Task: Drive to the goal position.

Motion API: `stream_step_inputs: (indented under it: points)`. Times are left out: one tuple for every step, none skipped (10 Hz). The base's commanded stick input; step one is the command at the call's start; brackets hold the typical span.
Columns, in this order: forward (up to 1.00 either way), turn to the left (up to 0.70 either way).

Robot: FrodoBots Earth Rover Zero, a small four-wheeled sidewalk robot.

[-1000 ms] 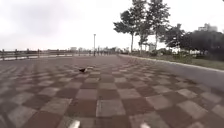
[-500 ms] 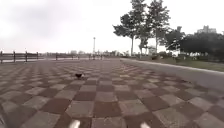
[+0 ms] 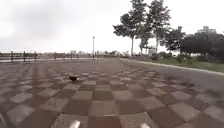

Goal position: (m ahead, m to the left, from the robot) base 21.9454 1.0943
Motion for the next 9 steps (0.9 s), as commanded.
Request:
stream_step_inputs:
  points:
    - [0.7,0.0]
    - [0.7,0.0]
    - [0.7,0.0]
    - [0.7,0.0]
    - [0.7,0.0]
    - [0.7,0.0]
    - [0.7,0.0]
    - [0.7,0.0]
    - [0.7,0.0]
